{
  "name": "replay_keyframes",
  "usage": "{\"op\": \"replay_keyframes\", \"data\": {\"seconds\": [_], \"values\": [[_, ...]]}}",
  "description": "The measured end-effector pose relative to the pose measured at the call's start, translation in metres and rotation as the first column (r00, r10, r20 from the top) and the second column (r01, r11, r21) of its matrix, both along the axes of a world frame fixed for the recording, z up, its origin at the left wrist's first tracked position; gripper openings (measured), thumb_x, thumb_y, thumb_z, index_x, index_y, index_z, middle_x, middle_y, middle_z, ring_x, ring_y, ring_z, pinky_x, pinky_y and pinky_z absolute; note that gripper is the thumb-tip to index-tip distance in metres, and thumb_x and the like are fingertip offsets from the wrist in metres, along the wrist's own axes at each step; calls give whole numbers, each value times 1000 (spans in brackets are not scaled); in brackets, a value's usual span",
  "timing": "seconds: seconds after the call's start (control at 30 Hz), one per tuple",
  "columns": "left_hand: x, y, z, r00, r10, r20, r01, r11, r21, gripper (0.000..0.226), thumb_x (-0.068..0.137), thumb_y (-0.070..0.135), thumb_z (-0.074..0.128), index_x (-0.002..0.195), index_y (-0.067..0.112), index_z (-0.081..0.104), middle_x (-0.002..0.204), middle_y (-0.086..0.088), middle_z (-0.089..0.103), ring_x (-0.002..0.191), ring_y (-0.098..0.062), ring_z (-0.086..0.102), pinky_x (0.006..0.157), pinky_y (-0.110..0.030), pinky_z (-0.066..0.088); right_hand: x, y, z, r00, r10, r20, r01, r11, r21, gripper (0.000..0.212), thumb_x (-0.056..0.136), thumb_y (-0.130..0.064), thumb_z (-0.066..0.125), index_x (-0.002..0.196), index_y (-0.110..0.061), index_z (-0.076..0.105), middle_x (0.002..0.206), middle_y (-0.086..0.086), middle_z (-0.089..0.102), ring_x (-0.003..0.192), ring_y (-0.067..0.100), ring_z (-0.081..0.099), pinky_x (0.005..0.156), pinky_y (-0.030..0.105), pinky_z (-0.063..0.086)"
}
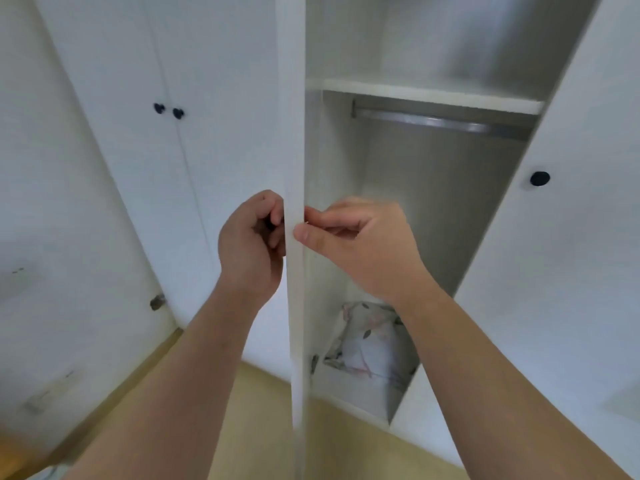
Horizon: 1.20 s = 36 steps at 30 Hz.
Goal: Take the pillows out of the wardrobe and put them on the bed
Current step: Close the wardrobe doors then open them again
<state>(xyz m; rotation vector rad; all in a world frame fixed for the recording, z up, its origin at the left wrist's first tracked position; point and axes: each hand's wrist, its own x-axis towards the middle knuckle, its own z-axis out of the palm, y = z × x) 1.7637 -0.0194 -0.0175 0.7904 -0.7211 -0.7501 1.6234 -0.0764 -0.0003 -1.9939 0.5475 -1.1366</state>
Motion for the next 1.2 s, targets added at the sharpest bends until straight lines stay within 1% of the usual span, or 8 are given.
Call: {"op": "replay_keyframes", "data": {"seconds": [0.1, 0.17, 0.37, 0.67, 0.83, 0.93, 1.07, 1.2], "values": [[34, 18, 2, 987, 69, -147, -60, 996, 64, 24, 74, 19, 64, 71, 3, 47, 75, -13, 21, 78, -36, 20, 77, -46, 30, 43, 15, -2, 998, -43, -51, 33, 983, -182, 16, 83, -29, 81, 92, -16, 84, 79, 1, 72, 71, 13, 69, 68, 26, 54], [53, 27, 7, 983, 108, -146, -92, 989, 116, 51, 58, 24, 74, 95, -2, 51, 88, -14, 28, 88, -37, 29, 80, -49, 31, 65, 20, -3, 997, -26, -79, 4, 965, -263, 17, 87, -28, 77, 97, -16, 83, 80, 1, 70, 72, 12, 68, 71, 28, 54], [92, 40, 9, 976, 174, -131, -152, 975, 161, 39, 74, 27, 65, 105, 7, 55, 88, -15, 43, 95, -37, 44, 86, -46, 46, 108, 23, 0, 994, 14, -111, -51, 940, -338, 17, 90, -24, 73, 102, -15, 82, 82, 1, 69, 71, 12, 65, 67, 12, 45], [109, 52, -13, 861, 443, -251, -407, 895, 182, 33, 91, 22, 53, 61, 22, 39, 52, 4, 22, 55, -16, 13, 47, -26, 19, 146, 25, -1, 979, 97, -177, -153, 930, -333, 22, 94, -18, 67, 112, -12, 78, 95, 3, 72, 76, 9, 61, 72, 4, 39], [56, 49, -35, 542, 808, 231, -808, 576, -124, 37, 90, 14, 49, 60, 18, 28, 56, -10, 26, 55, -15, 24, 52, -31, 20, 119, 7, -8, 965, 239, -108, -238, 971, 21, 31, 93, -15, 70, 124, -15, 73, 101, -3, 73, 89, 6, 68, 91, 18, 51], [17, 25, -44, 495, 731, 469, -703, 655, -278, 34, 92, 17, 48, 61, 23, 34, 51, 14, 34, 52, -9, 30, 50, -28, 24, 86, -22, -20, 998, 66, 0, -64, 964, 259, 27, 92, -15, 70, 118, -16, 76, 93, 0, 78, 90, 22, 74, 93, 43, 58], [-30, -23, -38, 463, 595, 657, -555, 772, -309, 36, 94, 21, 50, 61, 20, 34, 52, 9, 33, 49, -22, 36, 49, -37, 32, 23, -63, -31, 975, -222, -17, 216, 925, 313, 22, 92, -13, 66, 111, -17, 78, 88, 1, 78, 86, 23, 75, 88, 48, 59], [-68, -91, -38, 661, 109, 743, -331, 930, 158, 38, 92, 43, 47, 66, 16, 50, 59, -3, 55, 61, -27, 55, 63, -44, 51, -44, -98, -36, 892, -448, -57, 440, 834, 332, 23, 86, -25, 65, 105, -27, 77, 91, -6, 78, 90, 17, 75, 92, 45, 58]]}}
